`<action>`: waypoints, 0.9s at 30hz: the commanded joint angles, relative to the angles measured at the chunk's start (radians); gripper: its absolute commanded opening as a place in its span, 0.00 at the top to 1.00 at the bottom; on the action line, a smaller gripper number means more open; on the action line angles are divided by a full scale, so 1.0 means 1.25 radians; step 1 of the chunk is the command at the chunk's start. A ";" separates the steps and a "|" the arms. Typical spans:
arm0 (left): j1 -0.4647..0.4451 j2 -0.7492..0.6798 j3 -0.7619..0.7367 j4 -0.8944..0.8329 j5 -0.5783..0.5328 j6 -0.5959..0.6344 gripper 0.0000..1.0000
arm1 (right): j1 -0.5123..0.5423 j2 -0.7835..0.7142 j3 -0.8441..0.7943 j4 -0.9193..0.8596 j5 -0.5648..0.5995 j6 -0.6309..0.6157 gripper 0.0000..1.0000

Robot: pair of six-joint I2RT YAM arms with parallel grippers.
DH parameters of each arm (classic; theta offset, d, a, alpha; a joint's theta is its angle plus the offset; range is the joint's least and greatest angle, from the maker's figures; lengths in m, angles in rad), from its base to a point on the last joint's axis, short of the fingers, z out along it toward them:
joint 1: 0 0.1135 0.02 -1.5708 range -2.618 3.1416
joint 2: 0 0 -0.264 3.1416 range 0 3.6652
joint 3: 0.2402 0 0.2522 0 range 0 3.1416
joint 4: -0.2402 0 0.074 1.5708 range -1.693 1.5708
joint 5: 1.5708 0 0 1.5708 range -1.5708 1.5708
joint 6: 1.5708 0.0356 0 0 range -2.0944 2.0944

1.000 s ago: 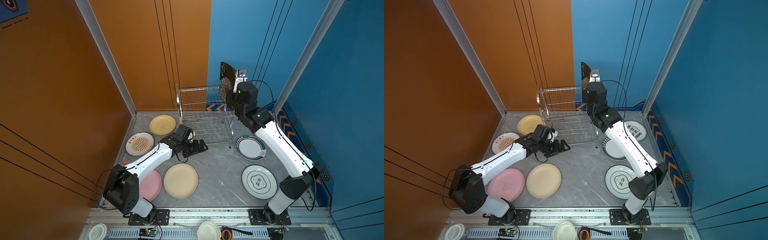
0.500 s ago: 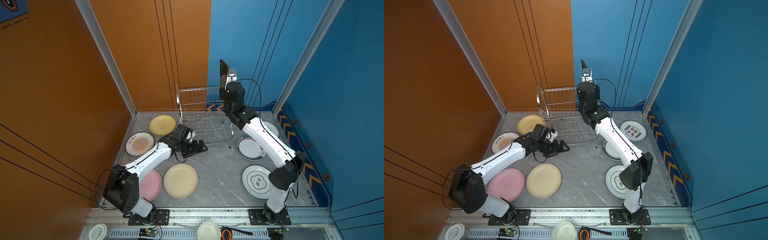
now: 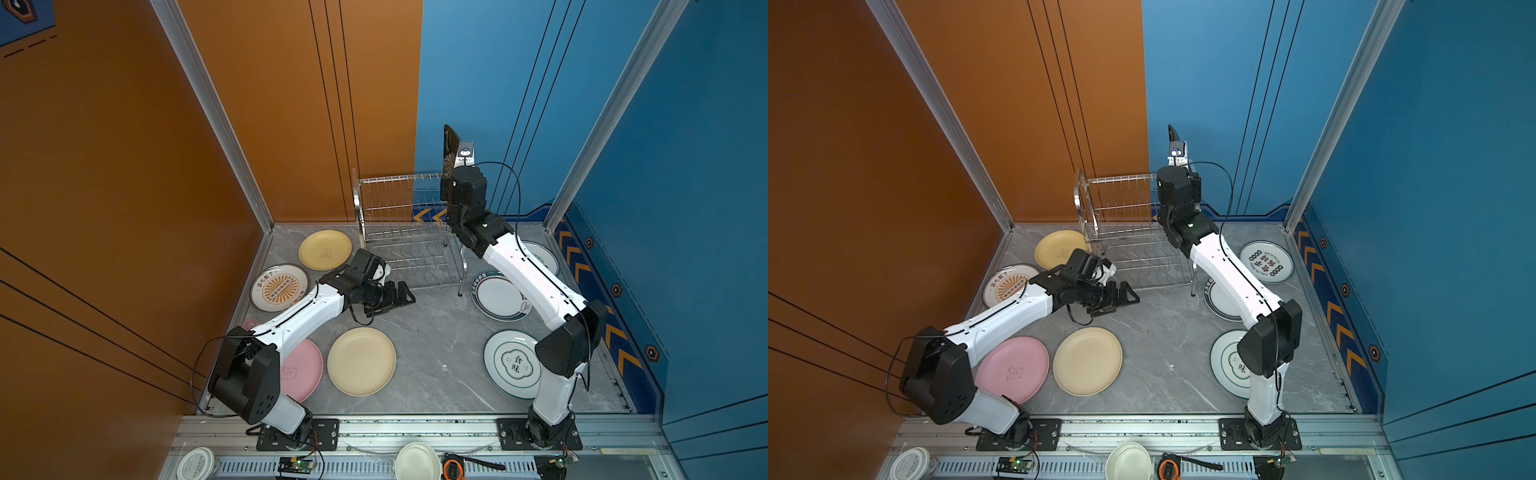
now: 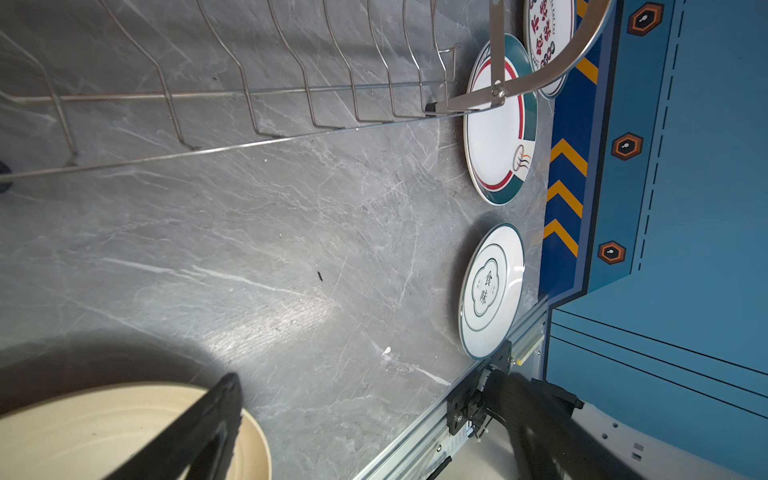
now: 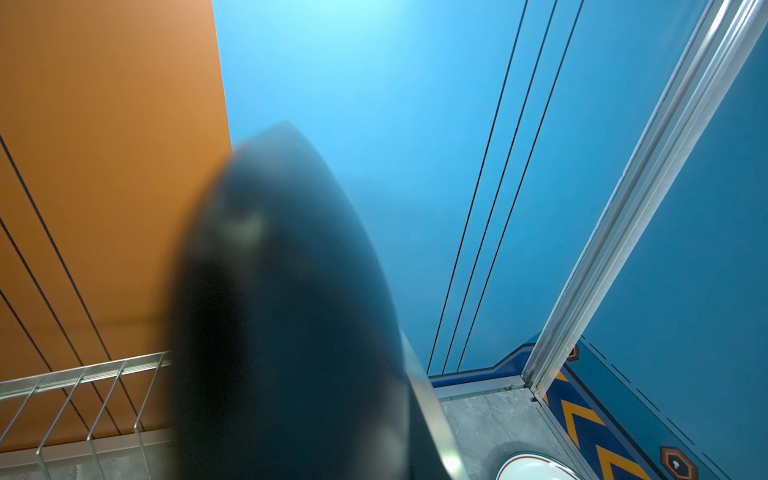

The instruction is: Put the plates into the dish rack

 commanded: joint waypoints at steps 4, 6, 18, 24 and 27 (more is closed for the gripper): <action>0.012 -0.004 0.008 -0.016 0.009 0.015 0.02 | -0.003 -0.053 -0.046 0.095 0.009 0.066 1.00; 0.014 -0.004 0.007 -0.016 0.009 0.015 0.02 | -0.002 -0.054 -0.053 0.090 0.008 0.075 1.00; 0.015 -0.005 0.006 -0.016 0.005 0.015 0.02 | -0.002 -0.106 -0.135 0.065 0.008 0.122 0.92; 0.016 -0.011 0.004 -0.016 0.001 0.018 0.02 | -0.004 -0.130 -0.170 0.044 0.004 0.135 0.67; 0.016 -0.015 0.002 -0.016 -0.001 0.018 0.02 | -0.007 -0.141 -0.171 0.027 -0.005 0.145 0.58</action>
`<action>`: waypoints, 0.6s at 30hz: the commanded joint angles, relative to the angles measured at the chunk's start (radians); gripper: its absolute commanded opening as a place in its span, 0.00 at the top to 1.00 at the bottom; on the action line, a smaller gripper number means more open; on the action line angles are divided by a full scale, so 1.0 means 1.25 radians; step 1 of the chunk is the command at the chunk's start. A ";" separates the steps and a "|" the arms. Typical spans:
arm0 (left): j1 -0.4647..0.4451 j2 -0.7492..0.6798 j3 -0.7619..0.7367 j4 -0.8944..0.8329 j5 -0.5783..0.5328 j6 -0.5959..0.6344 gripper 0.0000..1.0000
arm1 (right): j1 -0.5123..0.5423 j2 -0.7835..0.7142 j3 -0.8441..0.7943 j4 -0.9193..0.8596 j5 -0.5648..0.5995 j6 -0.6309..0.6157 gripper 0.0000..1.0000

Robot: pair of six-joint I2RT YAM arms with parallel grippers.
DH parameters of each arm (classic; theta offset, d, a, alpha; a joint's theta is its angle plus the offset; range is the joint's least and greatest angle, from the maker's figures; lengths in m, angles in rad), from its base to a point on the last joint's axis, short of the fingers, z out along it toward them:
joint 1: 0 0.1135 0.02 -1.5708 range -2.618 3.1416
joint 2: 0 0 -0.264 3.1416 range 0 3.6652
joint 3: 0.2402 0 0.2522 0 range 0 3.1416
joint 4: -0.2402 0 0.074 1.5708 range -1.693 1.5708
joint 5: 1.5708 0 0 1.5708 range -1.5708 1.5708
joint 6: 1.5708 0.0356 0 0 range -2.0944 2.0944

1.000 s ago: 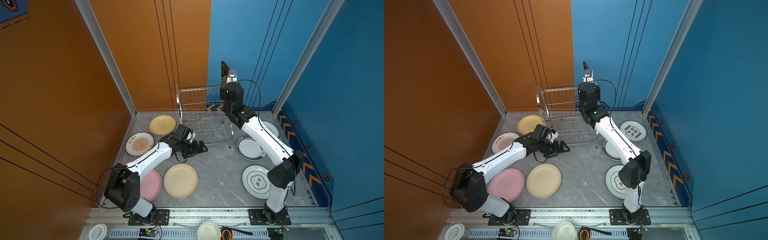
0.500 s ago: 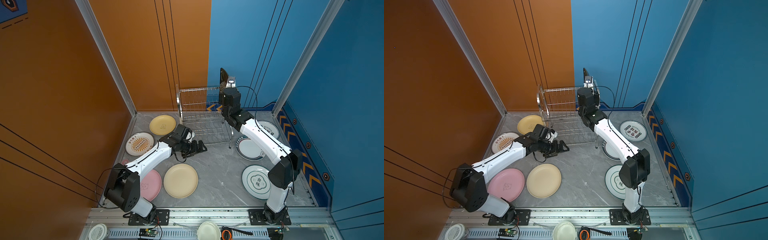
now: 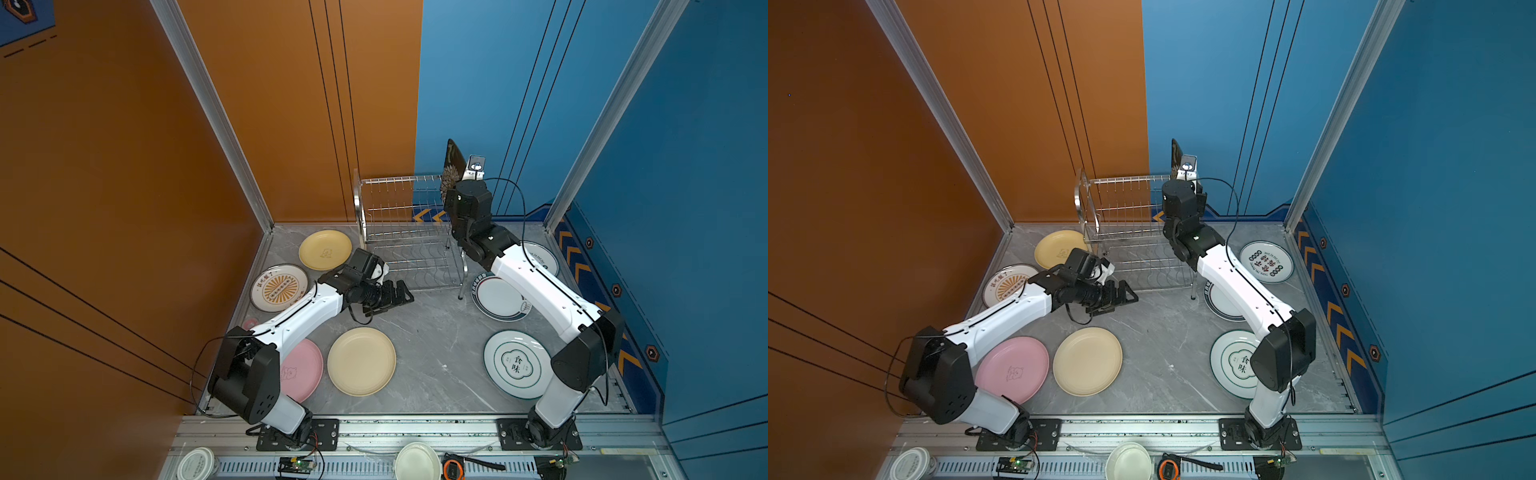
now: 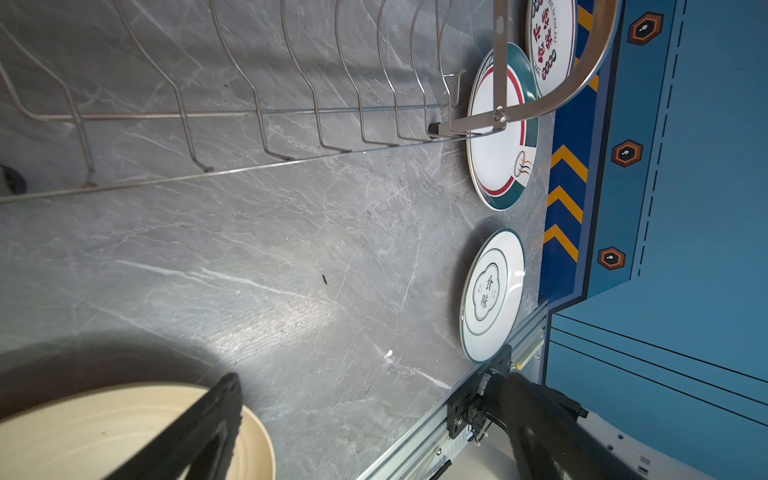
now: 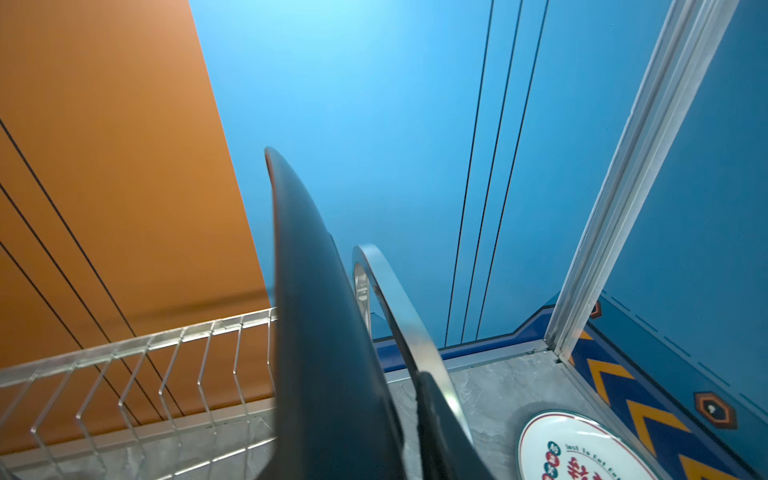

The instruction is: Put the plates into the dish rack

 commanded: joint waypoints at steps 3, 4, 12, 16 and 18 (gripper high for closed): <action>0.005 -0.021 -0.001 -0.015 -0.001 0.018 0.02 | -0.008 -0.047 -0.011 -0.028 -0.008 0.038 0.53; 0.005 -0.024 -0.001 -0.015 -0.002 0.018 0.02 | -0.008 -0.052 -0.010 -0.034 -0.013 0.043 0.52; 0.001 -0.070 -0.032 -0.021 -0.025 0.019 0.02 | -0.008 -0.093 0.000 -0.142 -0.092 0.108 0.38; -0.003 -0.099 -0.047 -0.043 -0.047 0.029 0.02 | -0.004 -0.121 -0.006 -0.201 -0.126 0.142 0.32; -0.003 -0.116 -0.058 -0.052 -0.056 0.030 0.02 | 0.001 -0.136 -0.014 -0.231 -0.144 0.159 0.31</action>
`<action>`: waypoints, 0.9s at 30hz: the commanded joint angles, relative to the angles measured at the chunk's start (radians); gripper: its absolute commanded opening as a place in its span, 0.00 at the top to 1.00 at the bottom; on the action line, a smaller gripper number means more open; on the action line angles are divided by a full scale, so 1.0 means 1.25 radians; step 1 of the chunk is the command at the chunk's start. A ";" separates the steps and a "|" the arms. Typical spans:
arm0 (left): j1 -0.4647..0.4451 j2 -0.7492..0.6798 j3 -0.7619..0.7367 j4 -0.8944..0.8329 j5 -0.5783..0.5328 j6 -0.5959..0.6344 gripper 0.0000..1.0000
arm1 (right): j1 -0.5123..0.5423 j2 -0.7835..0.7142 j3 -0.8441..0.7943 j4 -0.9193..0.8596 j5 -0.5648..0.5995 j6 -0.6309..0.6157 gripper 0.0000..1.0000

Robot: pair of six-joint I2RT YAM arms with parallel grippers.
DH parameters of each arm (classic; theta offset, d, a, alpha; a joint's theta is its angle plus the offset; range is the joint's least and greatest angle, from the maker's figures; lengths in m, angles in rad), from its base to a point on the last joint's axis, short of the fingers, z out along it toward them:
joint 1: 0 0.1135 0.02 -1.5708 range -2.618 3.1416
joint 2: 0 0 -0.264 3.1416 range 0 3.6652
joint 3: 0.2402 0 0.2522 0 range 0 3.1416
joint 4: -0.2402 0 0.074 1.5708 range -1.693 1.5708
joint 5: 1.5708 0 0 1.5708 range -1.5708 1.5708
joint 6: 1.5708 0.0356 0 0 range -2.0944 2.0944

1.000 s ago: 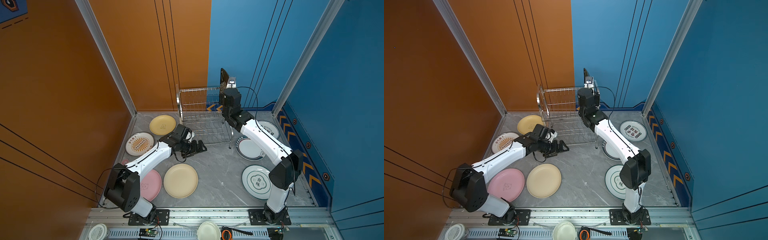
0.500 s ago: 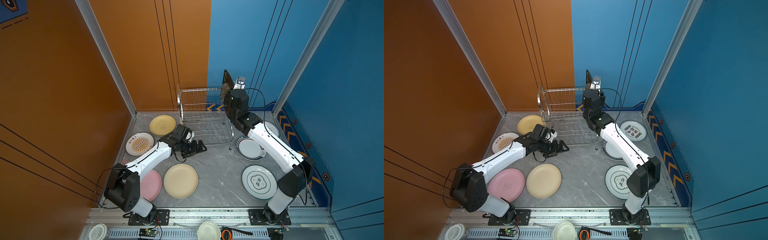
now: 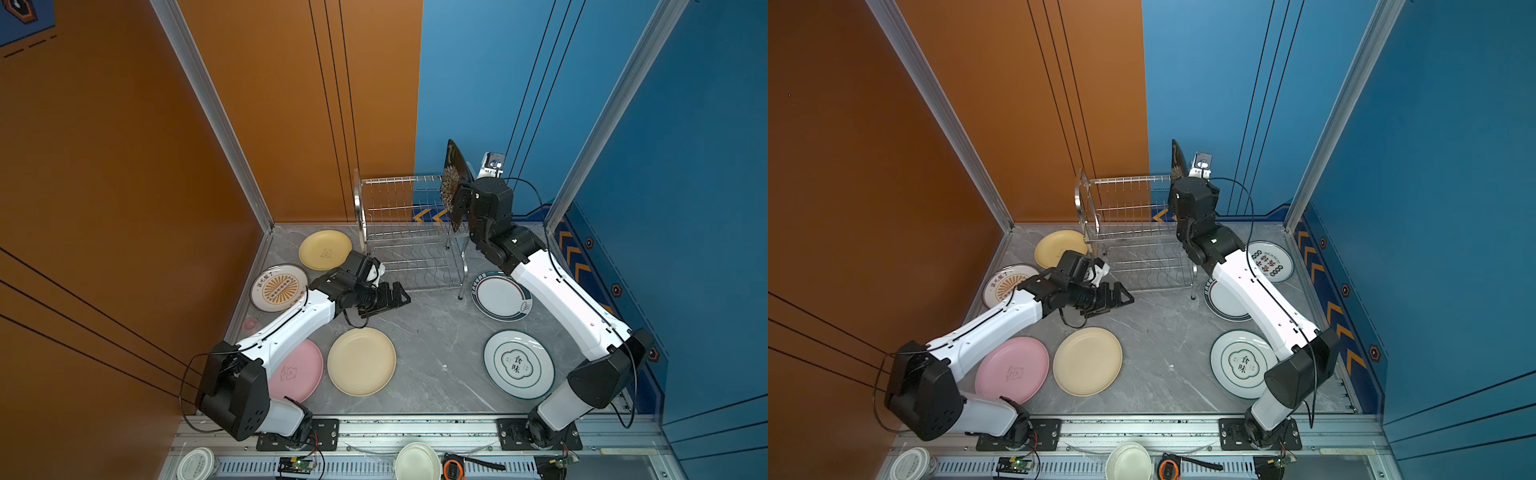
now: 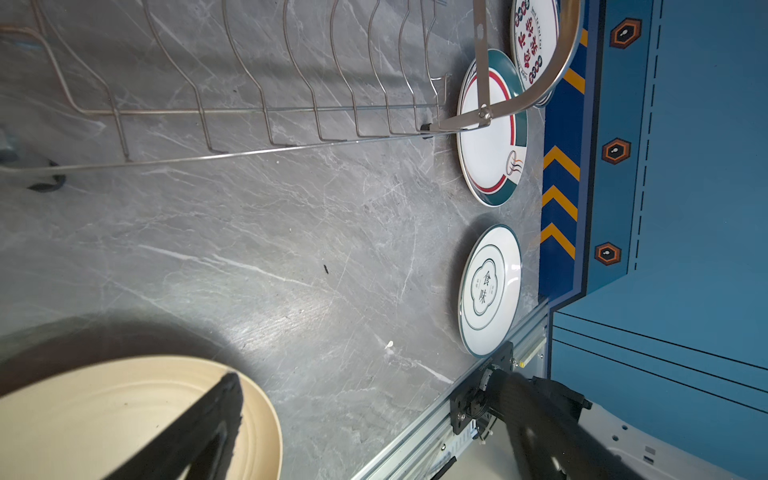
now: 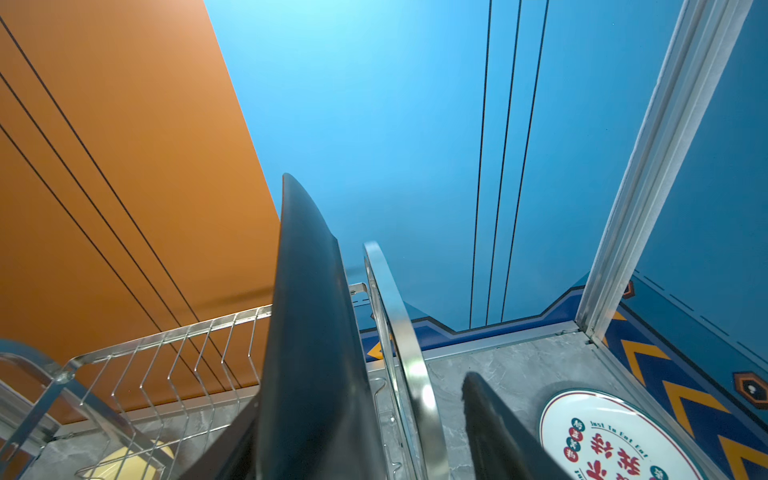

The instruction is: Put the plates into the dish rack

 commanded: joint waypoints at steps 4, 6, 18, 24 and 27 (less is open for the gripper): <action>-0.001 -0.057 -0.039 -0.057 -0.051 0.024 0.02 | 0.018 -0.067 -0.027 -0.134 -0.075 0.070 0.29; -0.001 -0.070 -0.043 -0.071 -0.063 0.026 0.02 | 0.027 -0.088 -0.045 -0.158 -0.086 0.078 0.27; 0.004 -0.158 -0.094 -0.248 -0.245 0.043 0.00 | 0.106 -0.226 -0.247 -0.268 -0.154 0.167 0.24; 0.035 -0.217 -0.166 -0.279 -0.297 0.004 0.02 | 0.181 -0.281 -0.364 -0.286 -0.176 0.230 0.18; 0.071 -0.221 -0.196 -0.277 -0.306 0.010 0.02 | 0.196 -0.310 -0.428 -0.289 -0.197 0.261 0.15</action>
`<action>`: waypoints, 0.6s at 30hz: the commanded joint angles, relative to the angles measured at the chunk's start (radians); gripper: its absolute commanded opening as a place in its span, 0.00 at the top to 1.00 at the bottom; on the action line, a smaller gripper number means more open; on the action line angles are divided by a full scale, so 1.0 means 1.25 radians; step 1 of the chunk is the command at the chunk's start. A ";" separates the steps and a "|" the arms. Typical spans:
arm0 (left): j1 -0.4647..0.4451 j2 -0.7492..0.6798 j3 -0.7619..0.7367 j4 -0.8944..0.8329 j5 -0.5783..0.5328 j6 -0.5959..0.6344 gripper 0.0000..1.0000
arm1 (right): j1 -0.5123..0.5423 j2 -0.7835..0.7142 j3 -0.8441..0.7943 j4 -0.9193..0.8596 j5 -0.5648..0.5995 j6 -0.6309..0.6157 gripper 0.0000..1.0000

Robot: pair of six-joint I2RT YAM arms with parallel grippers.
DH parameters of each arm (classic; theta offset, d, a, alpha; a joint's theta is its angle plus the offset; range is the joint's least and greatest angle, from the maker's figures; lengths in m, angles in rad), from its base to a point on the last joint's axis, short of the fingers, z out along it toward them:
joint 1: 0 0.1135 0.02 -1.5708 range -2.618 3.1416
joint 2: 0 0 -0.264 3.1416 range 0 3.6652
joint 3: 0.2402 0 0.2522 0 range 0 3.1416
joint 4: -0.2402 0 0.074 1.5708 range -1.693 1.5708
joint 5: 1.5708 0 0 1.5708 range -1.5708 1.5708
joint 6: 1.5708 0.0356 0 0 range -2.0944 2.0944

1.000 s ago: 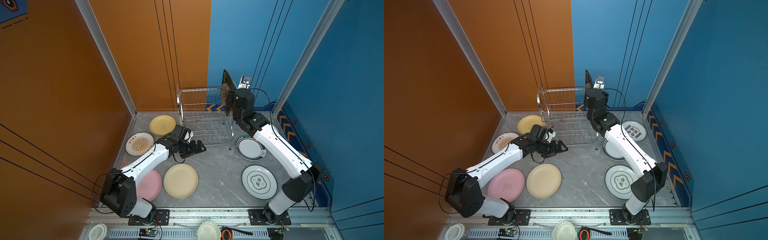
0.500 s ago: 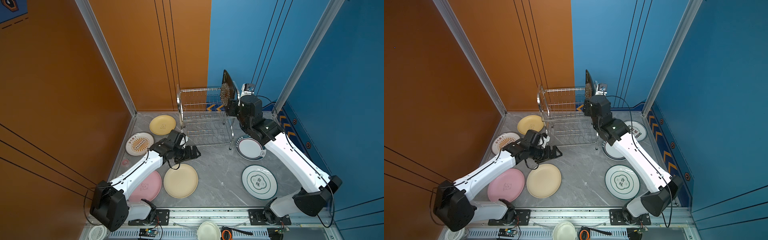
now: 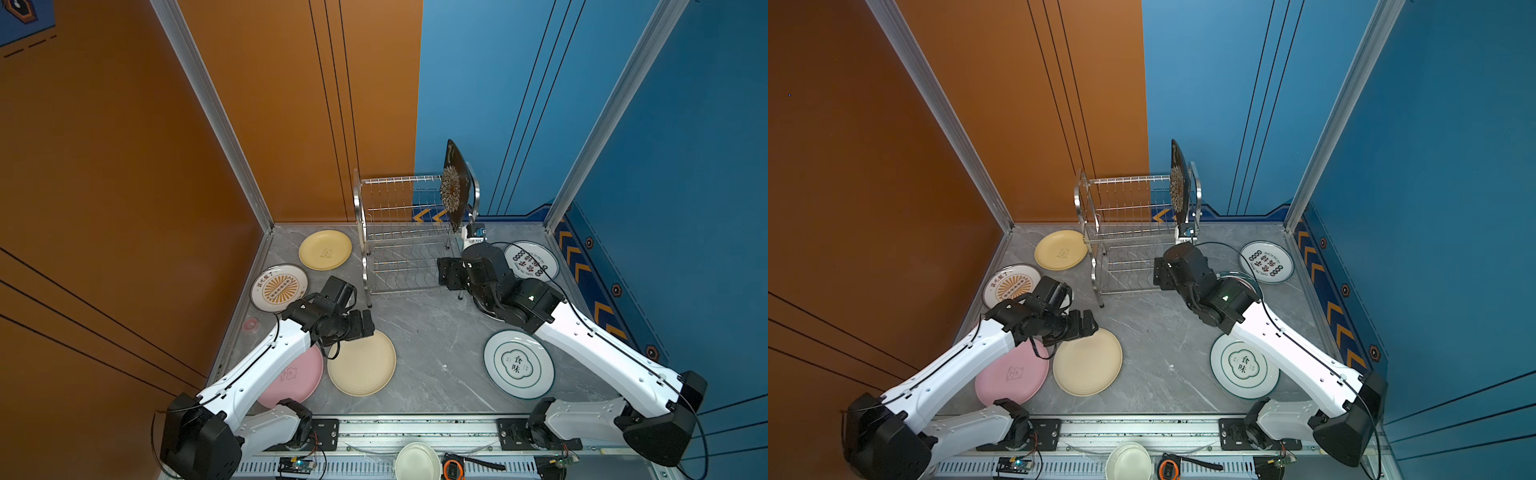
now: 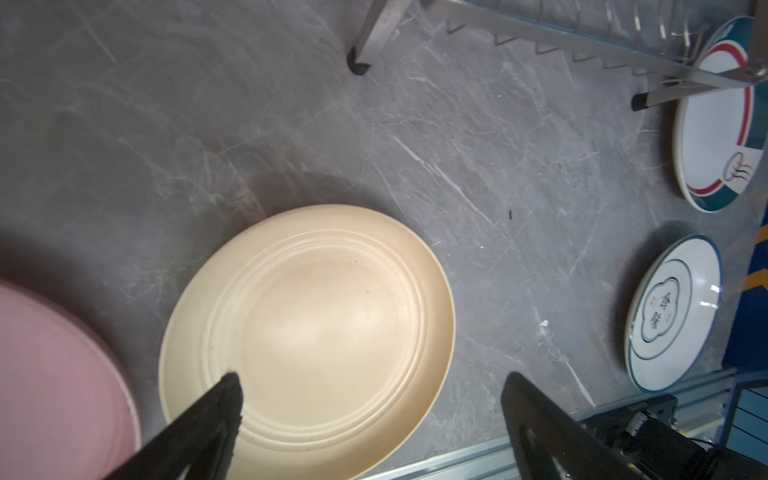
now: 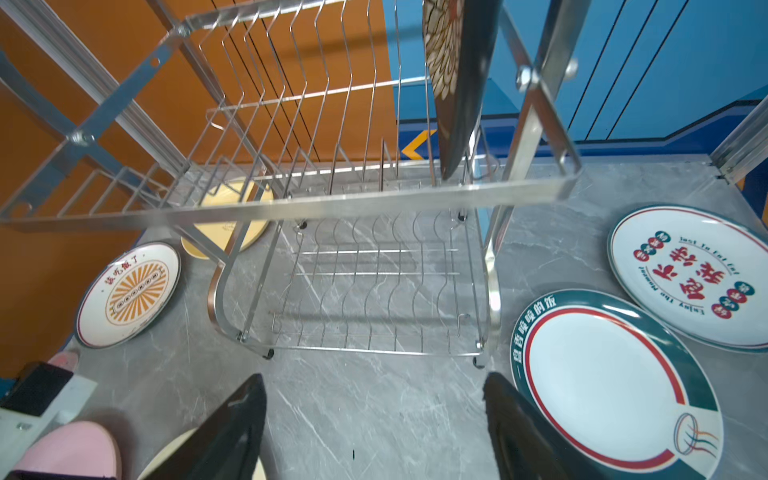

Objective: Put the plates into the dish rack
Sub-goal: 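Release the black plate with the right gripper while the left gripper lowers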

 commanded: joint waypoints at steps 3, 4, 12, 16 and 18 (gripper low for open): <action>0.078 0.021 -0.022 -0.030 -0.031 0.041 0.02 | 0.018 -0.060 -0.094 -0.034 -0.038 0.074 0.14; 0.093 0.030 -0.017 -0.028 -0.027 0.054 0.02 | 0.020 -0.068 -0.108 -0.034 -0.042 0.081 0.13; 0.166 0.090 0.001 -0.013 0.056 0.118 0.02 | 0.011 -0.112 -0.163 -0.028 -0.082 0.100 0.08; 0.168 0.122 -0.012 -0.015 0.079 0.146 0.02 | -0.001 -0.131 -0.169 -0.028 -0.102 0.084 0.06; 0.169 0.128 -0.018 -0.014 0.073 0.152 0.02 | -0.008 -0.148 -0.175 -0.029 -0.109 0.081 0.05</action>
